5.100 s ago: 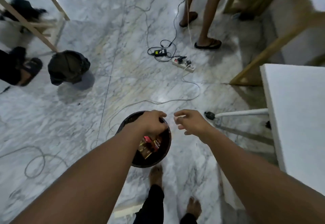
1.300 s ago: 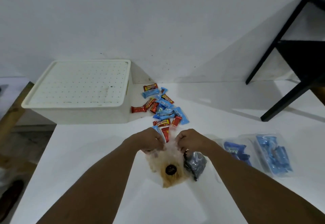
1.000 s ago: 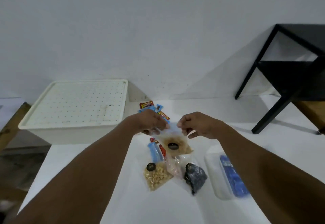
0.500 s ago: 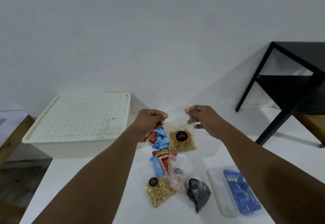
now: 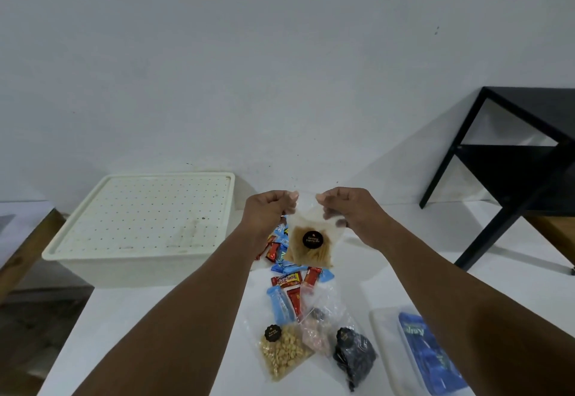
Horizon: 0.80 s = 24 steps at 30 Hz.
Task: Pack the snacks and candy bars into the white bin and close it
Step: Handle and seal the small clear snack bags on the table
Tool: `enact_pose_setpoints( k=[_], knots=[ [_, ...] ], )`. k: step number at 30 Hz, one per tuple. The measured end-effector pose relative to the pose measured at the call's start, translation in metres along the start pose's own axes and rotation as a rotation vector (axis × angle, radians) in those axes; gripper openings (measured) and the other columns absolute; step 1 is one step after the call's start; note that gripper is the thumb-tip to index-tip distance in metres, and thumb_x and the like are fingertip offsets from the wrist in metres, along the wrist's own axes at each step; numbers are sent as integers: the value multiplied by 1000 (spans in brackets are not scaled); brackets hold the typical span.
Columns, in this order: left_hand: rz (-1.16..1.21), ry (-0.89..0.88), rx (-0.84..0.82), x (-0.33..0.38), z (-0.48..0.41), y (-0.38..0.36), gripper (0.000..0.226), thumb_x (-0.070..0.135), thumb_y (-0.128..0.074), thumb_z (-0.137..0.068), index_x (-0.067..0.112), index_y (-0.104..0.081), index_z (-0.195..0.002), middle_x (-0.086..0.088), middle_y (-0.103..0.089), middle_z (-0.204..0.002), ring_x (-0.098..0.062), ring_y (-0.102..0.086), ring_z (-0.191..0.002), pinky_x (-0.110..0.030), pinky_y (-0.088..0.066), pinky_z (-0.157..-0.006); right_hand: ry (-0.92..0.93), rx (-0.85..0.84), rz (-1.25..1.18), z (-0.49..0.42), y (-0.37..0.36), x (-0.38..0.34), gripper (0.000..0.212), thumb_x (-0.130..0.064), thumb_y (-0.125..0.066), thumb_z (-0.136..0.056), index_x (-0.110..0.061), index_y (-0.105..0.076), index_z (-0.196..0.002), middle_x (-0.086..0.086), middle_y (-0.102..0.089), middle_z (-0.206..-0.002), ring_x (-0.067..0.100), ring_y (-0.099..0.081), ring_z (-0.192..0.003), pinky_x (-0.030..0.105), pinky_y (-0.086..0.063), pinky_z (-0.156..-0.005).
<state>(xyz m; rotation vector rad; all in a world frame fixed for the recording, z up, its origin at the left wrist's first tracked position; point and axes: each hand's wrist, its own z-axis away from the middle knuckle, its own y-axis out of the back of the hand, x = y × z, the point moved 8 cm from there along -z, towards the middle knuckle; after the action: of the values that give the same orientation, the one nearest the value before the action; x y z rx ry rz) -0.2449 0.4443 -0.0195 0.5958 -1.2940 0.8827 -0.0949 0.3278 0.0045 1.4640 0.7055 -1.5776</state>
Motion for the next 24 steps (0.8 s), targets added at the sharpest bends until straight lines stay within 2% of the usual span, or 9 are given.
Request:
enact_pose_setpoints(
  k=[3, 6, 8, 10, 13, 17, 19, 24],
  knots=[
    [-45, -12, -43, 9, 1, -3, 17, 22, -74, -86, 6, -72, -91, -10, -71, -80, -5, -66, -58, -29, -48, -69, 56, 57, 57, -3, 2, -8, 19, -25, -77, -83, -7, -71, -80, 11, -67, -73, 19, -60, -72, 29, -45, -63],
    [-136, 9, -140, 12, 1, -7, 24, 30, -74, -85, 9, -72, -97, -4, -74, -87, -12, -71, -74, -32, -49, -74, 77, 59, 81, -6, 2, -12, 18, -26, -78, -82, -12, -70, -74, 9, -67, -69, 19, -59, -70, 29, -44, -63],
    [-181, -24, -163, 17, 1, -9, 23, 31, -76, -84, 11, -72, -94, 0, -74, -83, -10, -67, -68, -30, -46, -69, 80, 29, 59, -6, 0, -15, 17, -28, -79, -81, -12, -73, -79, 8, -68, -70, 17, -61, -70, 28, -43, -63],
    [-144, -71, -131, 25, 0, -7, 12, 25, -75, -84, 15, -69, -82, 0, -71, -77, -7, -61, -61, -26, -42, -63, 57, -16, -13, -4, -2, -16, 23, -30, -77, -82, -9, -75, -91, 7, -70, -76, 17, -65, -74, 29, -44, -66],
    [-73, -77, -88, 29, -6, 0, 19, 22, -75, -84, 17, -63, -70, -2, -69, -74, -8, -58, -58, -27, -37, -59, 25, -21, -130, -4, 5, -12, 27, -26, -73, -87, -4, -72, -102, 9, -75, -89, 21, -72, -84, 33, -48, -75],
    [-79, 6, -193, 23, -2, -11, 13, 27, -75, -84, 15, -70, -82, 0, -71, -78, -14, -60, -66, -30, -38, -66, 76, 69, -35, -2, 18, -13, 25, -25, -72, -88, -1, -71, -97, 11, -75, -86, 19, -72, -78, 34, -48, -74],
    [-159, -7, -229, 26, 1, -17, 22, 28, -76, -83, 9, -74, -92, -1, -73, -81, -13, -59, -65, -26, -44, -67, 98, 73, 28, -1, 16, -15, 24, -25, -72, -88, -3, -72, -94, 9, -76, -81, 16, -71, -74, 31, -48, -71],
    [-246, -133, -137, 41, -2, -17, 18, 24, -78, -82, 9, -71, -76, 2, -69, -68, -7, -54, -57, -21, -45, -65, 75, 77, -35, -1, 9, -17, 22, -25, -70, -89, -5, -72, -97, 8, -74, -82, 17, -69, -74, 33, -47, -71]
  ],
)
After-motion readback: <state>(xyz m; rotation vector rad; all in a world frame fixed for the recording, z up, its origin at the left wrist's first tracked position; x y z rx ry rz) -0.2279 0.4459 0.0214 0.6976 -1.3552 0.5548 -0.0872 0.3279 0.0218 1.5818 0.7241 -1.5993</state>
